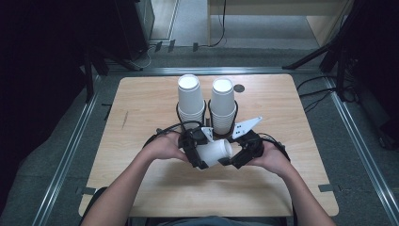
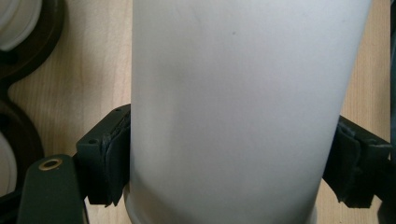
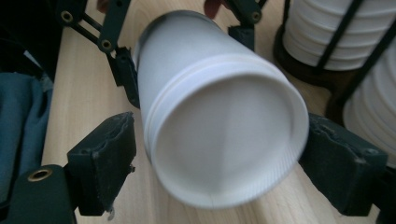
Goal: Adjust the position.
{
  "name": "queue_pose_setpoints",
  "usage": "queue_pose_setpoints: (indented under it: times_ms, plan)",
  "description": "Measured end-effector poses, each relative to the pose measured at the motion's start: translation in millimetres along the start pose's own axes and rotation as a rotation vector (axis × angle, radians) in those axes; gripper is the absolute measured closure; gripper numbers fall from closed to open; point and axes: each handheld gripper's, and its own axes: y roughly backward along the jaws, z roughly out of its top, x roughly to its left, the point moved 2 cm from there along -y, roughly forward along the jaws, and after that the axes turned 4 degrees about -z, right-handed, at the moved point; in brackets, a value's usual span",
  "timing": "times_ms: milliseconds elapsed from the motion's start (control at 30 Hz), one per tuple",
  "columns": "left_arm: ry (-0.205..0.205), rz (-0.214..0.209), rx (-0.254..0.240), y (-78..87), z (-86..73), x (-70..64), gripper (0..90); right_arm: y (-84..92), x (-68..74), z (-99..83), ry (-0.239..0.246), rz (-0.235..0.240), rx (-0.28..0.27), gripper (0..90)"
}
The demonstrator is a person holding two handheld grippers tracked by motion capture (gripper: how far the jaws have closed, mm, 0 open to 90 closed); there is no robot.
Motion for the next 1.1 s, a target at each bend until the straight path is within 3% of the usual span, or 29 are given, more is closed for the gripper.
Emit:
queue_pose_setpoints:
  times_ms: [133, 200, 333, 433, 467, 567, 600, 667, 733, 867, 1000, 1100]
  plan:
    - [-0.039, -0.003, 0.013, -2.4, 0.7, -2.9, 15.5, -3.6, 3.9, 1.8, 0.021, 0.024, 0.005, 14.8]
    - [-0.057, -0.001, 0.017, -3.6, 0.3, -4.9, 14.7, -3.9, 6.6, 2.1, 0.049, 0.042, 0.013, 23.2]
    - [-0.057, -0.014, 0.016, -2.9, -0.4, -5.0, 13.3, -3.2, 7.4, 3.1, 0.052, 0.056, 0.015, 24.1]
    - [-0.055, -0.004, -0.017, -0.6, -0.8, -5.8, 11.5, -1.0, 7.5, 4.1, 0.053, 0.056, 0.009, 24.3]
    - [-0.012, -0.023, -0.048, 2.2, 0.2, -3.7, 6.4, 2.6, 6.5, 5.2, 0.046, 0.054, -0.001, 24.2]
    - [0.007, -0.014, -0.080, 5.3, 1.2, -2.4, 1.7, 5.5, 4.8, 5.3, 0.035, 0.041, -0.008, 24.2]
    - [0.011, 0.006, -0.115, 7.7, 1.2, -2.0, 0.0, 8.1, 3.0, 4.7, 0.023, 0.033, -0.013, 24.2]
    - [0.015, -0.001, -0.131, 8.9, 0.8, -1.0, 0.0, 10.8, 1.3, 4.2, 0.014, 0.033, -0.019, 24.2]
    - [0.020, 0.027, -0.149, 10.0, -1.0, 0.4, 0.0, 12.1, 0.7, 4.4, 0.013, 0.029, -0.030, 24.1]
    - [0.034, 0.039, -0.187, 12.6, -3.5, 2.1, 0.0, 16.4, -0.6, 4.9, 0.007, 0.026, -0.046, 24.1]
    - [0.042, 0.038, -0.232, 16.2, -5.0, 1.8, 0.0, 20.7, -2.3, 5.3, 0.002, 0.024, -0.066, 24.1]
    - [0.050, 0.011, -0.295, 20.6, -7.6, 3.5, 0.0, 28.1, -3.6, 6.6, -0.007, 0.022, -0.095, 24.1]
